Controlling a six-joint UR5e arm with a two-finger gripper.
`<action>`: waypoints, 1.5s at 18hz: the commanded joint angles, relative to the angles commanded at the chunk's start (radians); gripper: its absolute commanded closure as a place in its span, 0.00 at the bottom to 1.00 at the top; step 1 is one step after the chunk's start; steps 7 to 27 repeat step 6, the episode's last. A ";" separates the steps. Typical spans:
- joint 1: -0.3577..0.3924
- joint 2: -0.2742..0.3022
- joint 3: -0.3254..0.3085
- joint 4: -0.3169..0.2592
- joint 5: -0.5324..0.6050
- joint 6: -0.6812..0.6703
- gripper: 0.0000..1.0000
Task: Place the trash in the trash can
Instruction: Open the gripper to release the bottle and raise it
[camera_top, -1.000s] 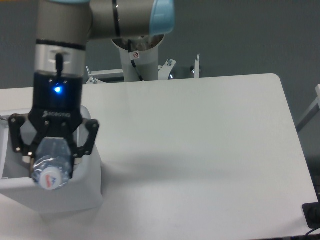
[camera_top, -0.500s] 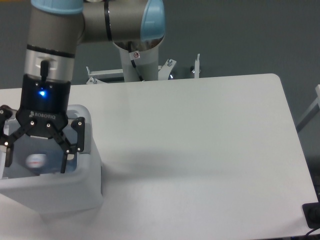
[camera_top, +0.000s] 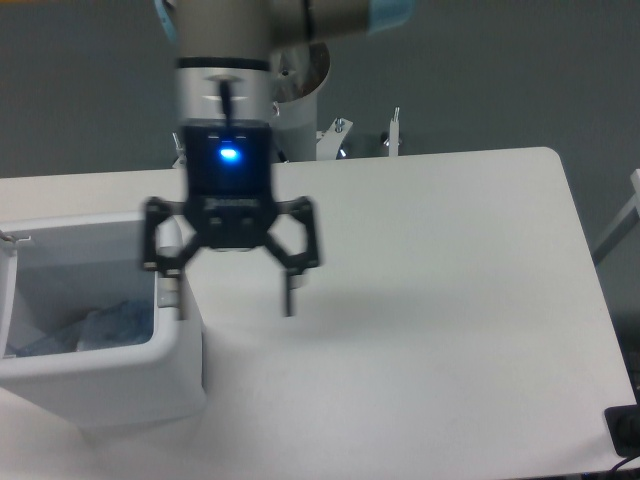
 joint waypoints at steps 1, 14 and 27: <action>0.026 0.018 -0.001 -0.029 0.000 0.064 0.00; 0.103 0.068 -0.028 -0.162 0.076 0.407 0.00; 0.103 0.068 -0.028 -0.162 0.076 0.407 0.00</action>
